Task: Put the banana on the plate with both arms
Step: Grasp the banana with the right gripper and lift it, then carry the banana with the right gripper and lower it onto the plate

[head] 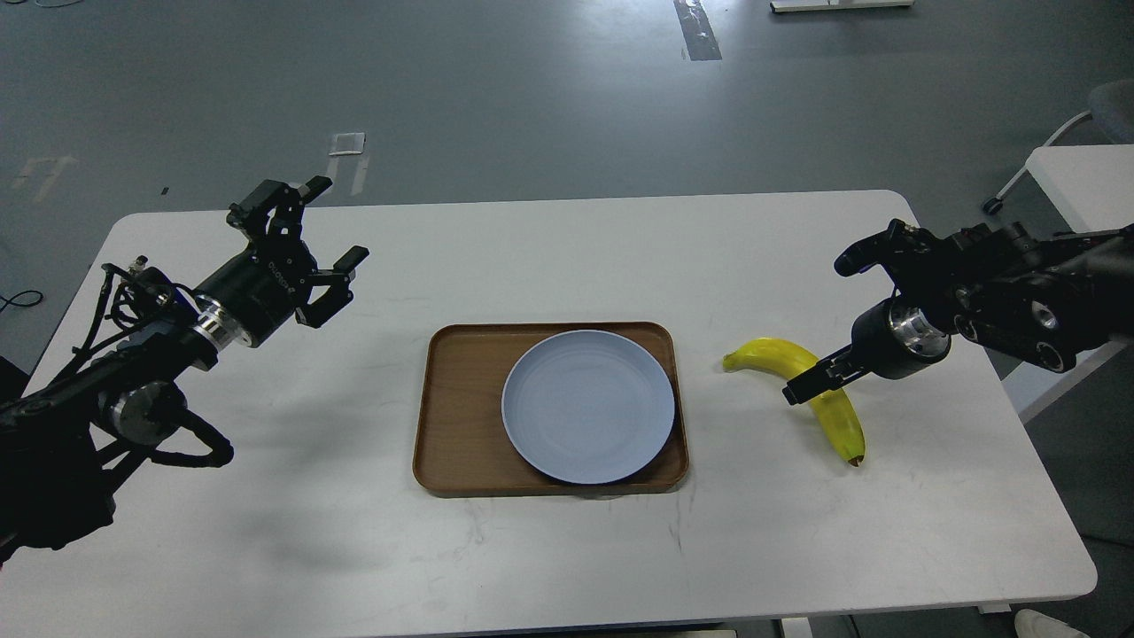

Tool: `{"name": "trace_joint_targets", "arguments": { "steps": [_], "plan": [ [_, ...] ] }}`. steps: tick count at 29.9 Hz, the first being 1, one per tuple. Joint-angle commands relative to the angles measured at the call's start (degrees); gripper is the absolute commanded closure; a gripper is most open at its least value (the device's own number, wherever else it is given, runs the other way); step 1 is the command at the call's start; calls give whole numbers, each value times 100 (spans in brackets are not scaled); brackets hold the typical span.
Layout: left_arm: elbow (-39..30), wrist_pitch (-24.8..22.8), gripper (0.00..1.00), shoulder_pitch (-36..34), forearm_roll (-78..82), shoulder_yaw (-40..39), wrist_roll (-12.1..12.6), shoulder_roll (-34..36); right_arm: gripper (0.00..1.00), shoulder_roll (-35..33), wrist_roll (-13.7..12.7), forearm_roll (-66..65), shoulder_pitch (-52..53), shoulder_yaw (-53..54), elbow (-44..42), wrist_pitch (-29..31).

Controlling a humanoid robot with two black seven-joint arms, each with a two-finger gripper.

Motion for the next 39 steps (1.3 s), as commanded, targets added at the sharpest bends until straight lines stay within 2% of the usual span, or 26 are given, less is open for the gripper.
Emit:
{"name": "trace_joint_targets", "arguments": {
  "steps": [1, 4, 7, 8, 13, 16, 27, 39],
  "plan": [
    [-16, 0, 2, 2, -3, -2, 0, 32, 16, 20, 1, 0, -22, -12, -14, 1],
    [-25, 0, 2, 2, -3, -2, 0, 76, 38, 46, 1, -9, -22, -91, -49, 1],
    [-60, 0, 2, 2, -3, -2, 0, 129, 52, 64, 1, 0, -13, -127, -49, 1],
    [-78, 0, 2, 2, -3, -2, 0, 129, 60, 64, 1, -9, -4, -153, -49, 1],
    [-87, 0, 2, 2, -3, -2, 0, 129, 73, 29, 1, -9, 31, -162, -40, 1],
    [-87, 0, 2, -7, -3, -11, 0, 164, 77, -32, 1, 9, 127, -162, -32, 1],
    [-87, 0, 2, -33, -3, -11, 0, 173, 78, -24, 1, 114, 1076, 58, 372, 1],
    [-87, 0, 2, -33, -3, -29, 0, 182, 77, 1505, 1, 1739, 1209, -47, 294, 1]
  ]
}}
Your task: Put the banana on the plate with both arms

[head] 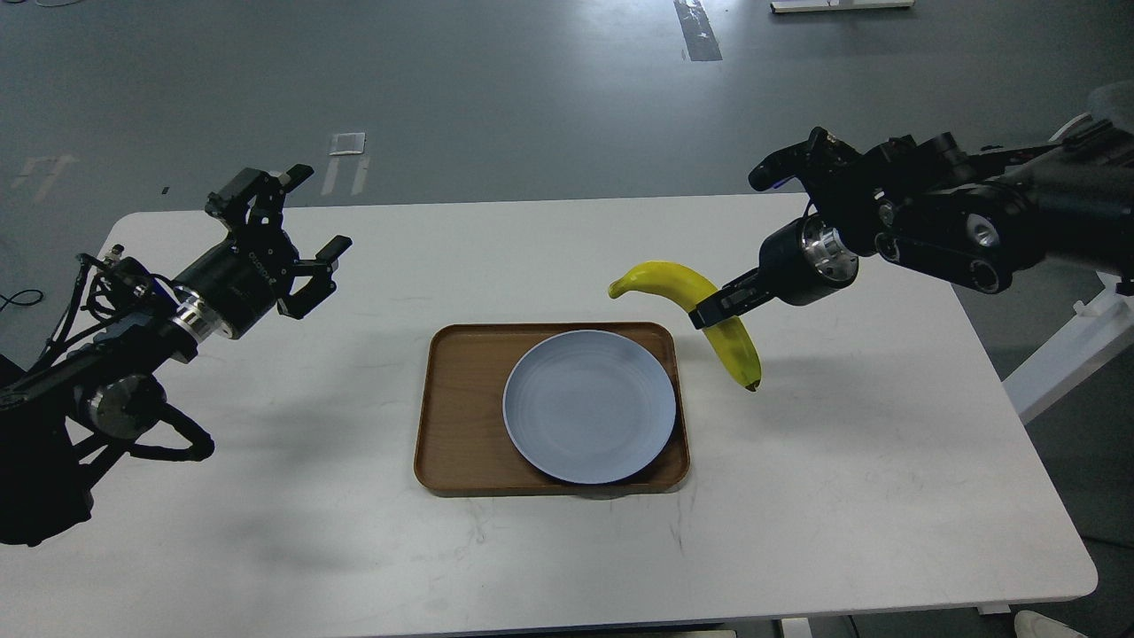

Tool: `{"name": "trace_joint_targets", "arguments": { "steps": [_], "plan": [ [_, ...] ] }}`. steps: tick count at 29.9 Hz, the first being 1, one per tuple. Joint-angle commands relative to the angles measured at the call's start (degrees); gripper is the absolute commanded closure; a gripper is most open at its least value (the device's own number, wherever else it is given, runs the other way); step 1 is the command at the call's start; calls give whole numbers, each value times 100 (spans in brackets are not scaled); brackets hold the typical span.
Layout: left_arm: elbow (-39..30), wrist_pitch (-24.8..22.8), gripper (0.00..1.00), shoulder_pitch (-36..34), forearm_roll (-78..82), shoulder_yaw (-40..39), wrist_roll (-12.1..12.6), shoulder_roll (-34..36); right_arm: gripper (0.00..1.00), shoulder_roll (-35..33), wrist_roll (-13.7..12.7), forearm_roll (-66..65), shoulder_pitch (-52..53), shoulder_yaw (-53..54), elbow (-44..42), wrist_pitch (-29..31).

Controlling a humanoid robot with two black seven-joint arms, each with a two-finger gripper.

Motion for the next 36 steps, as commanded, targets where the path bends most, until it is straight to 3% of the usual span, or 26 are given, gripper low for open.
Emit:
{"name": "trace_joint_targets", "arguments": {
  "steps": [1, 12, 18, 20, 23, 25, 29, 30, 36],
  "plan": [
    [0, 0, 2, 2, -1, -6, 0, -8, 77, 395, 0, 404, -25, -73, -44, -1],
    [0, 0, 2, 2, -9, -77, 0, 10, 75, 1107, 0, 580, -438, -117, -431, -1],
    [0, 0, 2, 2, -9, -77, 0, 19, 63, 1204, 0, 580, -473, -205, -501, -1],
    [0, 0, 2, 2, -9, -77, 0, 10, 54, 1204, 0, 580, -482, -249, -528, -1],
    [0, 0, 2, 2, -9, -85, 0, 10, 49, 1187, 0, 580, -491, -328, -580, -1],
    [0, 0, 2, 11, -9, -85, 0, 10, 34, 1178, 0, 580, -500, -354, -615, -1],
    [0, 0, 2, 11, -1, -85, 0, 1, 20, 1152, 0, 589, -500, -354, -633, -1],
    [0, 0, 2, 11, -9, -85, 0, 1, 13, 1125, 0, 598, -500, -346, -633, -1],
    [0, 0, 2, 2, -9, -94, 0, 10, 4, 503, 0, 1281, -412, 13, -765, -1]
  ]
}}
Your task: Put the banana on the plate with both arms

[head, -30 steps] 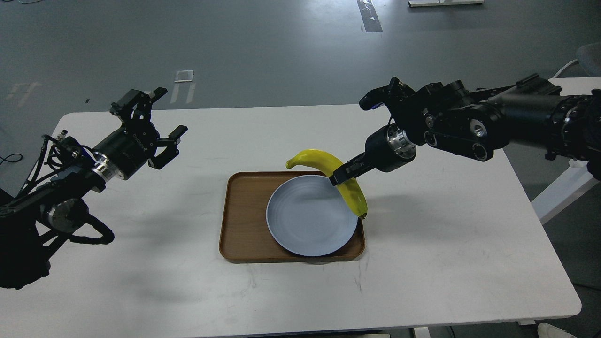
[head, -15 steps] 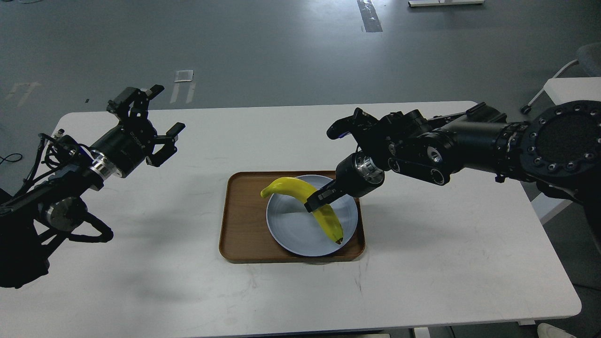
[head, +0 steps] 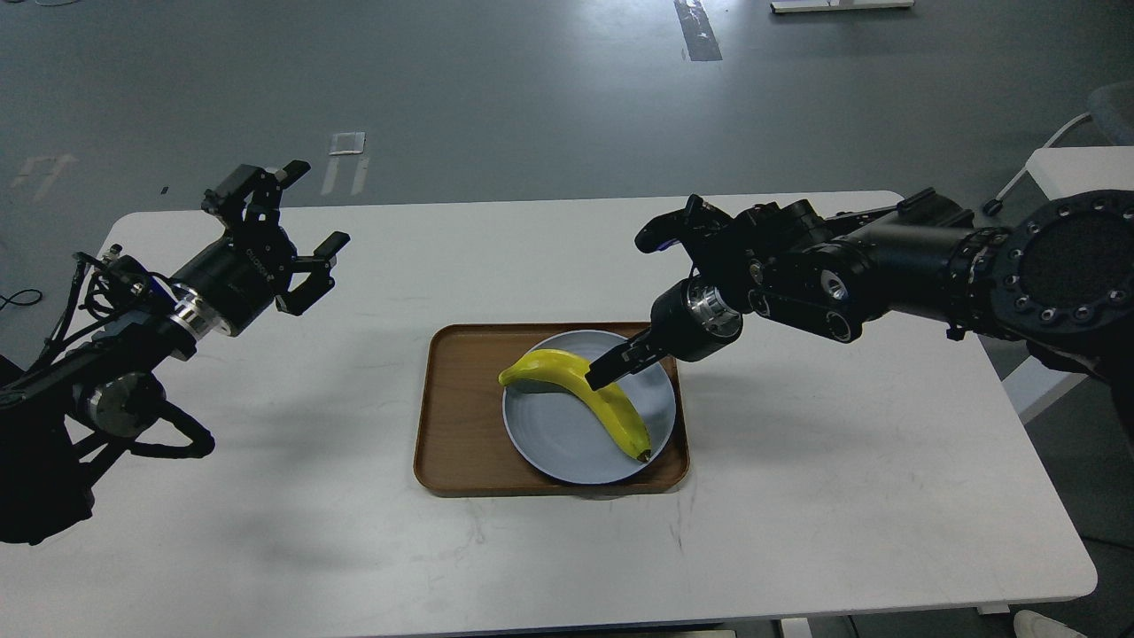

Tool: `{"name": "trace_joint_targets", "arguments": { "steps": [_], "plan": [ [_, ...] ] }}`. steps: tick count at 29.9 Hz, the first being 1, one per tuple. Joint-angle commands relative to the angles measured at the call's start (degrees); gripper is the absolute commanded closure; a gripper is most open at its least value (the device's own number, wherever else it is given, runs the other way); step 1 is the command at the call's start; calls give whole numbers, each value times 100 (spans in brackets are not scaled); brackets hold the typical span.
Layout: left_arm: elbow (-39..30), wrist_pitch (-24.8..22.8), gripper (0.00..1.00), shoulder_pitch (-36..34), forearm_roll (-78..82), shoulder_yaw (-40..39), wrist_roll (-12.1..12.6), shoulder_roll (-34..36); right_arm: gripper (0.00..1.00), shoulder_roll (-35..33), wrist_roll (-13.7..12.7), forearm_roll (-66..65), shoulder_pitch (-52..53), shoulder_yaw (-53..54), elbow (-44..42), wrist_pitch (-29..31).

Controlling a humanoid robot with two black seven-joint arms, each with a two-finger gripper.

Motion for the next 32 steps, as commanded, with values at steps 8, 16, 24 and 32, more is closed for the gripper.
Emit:
{"name": "trace_joint_targets", "arguments": {
  "steps": [8, 16, 24, 32],
  "plan": [
    [9, 0, 2, 18, -19, -35, 0, -57, 2, -1942, 0, 1762, -919, 2297, 25, 1],
    [79, 0, 2, 27, -27, -44, 0, -277, 2, -2665, 0, 2767, -2934, 4735, 34, 1],
    [158, 0, 2, 220, -54, -263, 0, -523, 1, -2595, 0, 3145, -3963, 5791, 17, 1],
    [299, 0, 2, 317, -36, -307, 0, -690, 0, -2551, 0, 3145, -4200, 5967, 8, 1]
  ]
}}
